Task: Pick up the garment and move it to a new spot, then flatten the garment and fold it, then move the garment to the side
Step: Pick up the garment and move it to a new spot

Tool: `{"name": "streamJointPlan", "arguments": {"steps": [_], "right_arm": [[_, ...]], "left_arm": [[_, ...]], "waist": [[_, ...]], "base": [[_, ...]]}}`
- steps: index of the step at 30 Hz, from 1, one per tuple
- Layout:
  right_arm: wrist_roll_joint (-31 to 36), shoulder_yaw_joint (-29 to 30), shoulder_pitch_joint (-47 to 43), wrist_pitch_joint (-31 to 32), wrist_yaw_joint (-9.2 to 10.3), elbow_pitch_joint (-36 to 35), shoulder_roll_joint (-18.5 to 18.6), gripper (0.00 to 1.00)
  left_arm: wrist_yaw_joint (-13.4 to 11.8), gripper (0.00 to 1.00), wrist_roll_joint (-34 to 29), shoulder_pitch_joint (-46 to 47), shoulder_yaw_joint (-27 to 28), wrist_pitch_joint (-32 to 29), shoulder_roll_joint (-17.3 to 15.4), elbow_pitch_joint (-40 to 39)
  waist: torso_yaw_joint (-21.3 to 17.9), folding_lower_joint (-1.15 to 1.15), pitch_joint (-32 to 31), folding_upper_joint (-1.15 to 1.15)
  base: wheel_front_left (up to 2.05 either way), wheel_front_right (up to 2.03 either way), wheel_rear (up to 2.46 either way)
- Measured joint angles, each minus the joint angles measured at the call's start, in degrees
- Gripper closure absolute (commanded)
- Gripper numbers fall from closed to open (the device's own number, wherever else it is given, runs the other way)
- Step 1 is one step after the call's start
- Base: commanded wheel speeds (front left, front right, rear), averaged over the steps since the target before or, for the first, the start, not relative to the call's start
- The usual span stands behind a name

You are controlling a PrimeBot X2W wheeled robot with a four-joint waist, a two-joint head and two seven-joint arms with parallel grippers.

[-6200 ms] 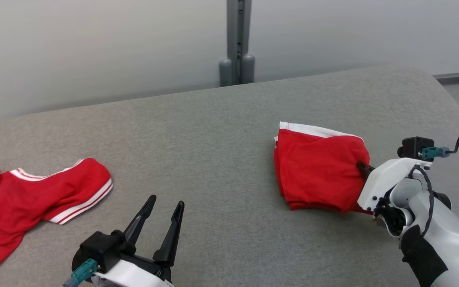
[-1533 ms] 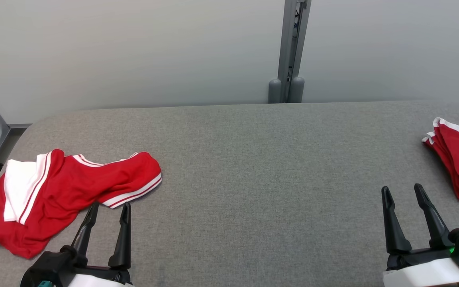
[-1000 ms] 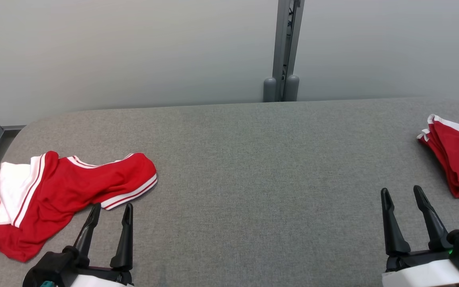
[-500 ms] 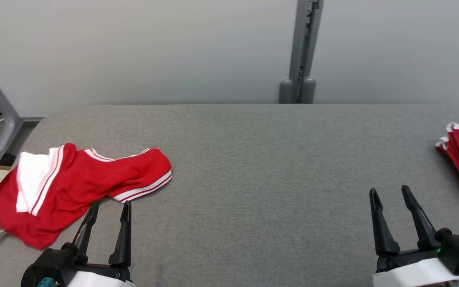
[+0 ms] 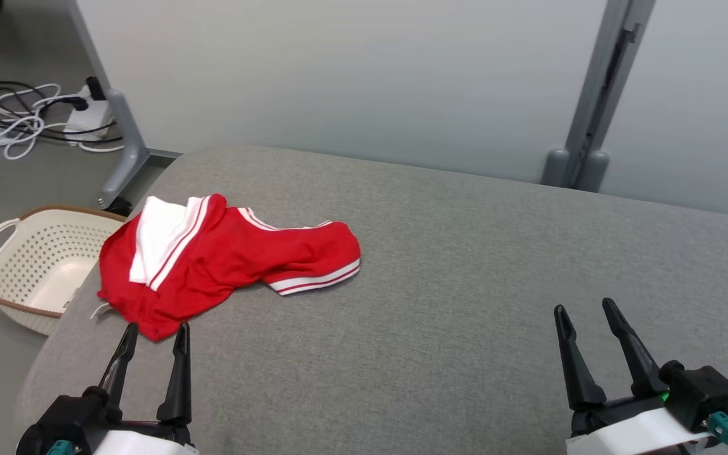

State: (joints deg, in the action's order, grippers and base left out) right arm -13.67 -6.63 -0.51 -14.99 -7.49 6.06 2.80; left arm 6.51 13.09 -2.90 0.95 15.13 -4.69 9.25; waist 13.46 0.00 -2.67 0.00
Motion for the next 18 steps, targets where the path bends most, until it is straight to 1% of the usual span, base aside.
{"name": "streamJointPlan", "arguments": {"steps": [6,7,9,14,18], "right_arm": [[-0.77,-1.60,0.52,0.00,0.00,0.97,-0.01,0.00],[-0.99,-2.10,0.57,0.00,0.00,1.36,0.00,0.00],[-1.24,-2.63,0.65,0.00,0.00,1.46,-0.02,0.00],[-1.51,-3.30,1.14,0.00,0.00,2.01,-0.03,0.00],[-1.52,-3.69,1.16,0.00,0.00,2.27,-0.02,0.00]], "left_arm": [[-0.54,0.00,-0.03,-0.02,0.35,0.00,-0.07,0.67],[-0.62,0.00,0.03,-0.04,0.38,0.00,-0.13,0.82],[-0.70,0.00,0.05,-0.07,0.21,0.00,-0.13,0.80],[-0.80,0.00,0.22,-0.08,-0.05,-0.04,-0.29,0.81],[-1.03,0.00,0.53,-0.08,-0.13,-0.07,-0.42,0.80]], "waist": [[4.33,0.00,-0.41,0.00],[5.56,0.00,-0.54,0.00],[6.61,0.00,-0.66,0.00],[8.39,0.00,-0.82,0.00],[8.65,0.00,-0.86,0.00]], "base": [[0.00,0.00,0.00],[0.00,0.00,0.00],[0.00,0.00,0.00],[0.00,0.00,0.00],[0.00,0.00,0.00]]}}
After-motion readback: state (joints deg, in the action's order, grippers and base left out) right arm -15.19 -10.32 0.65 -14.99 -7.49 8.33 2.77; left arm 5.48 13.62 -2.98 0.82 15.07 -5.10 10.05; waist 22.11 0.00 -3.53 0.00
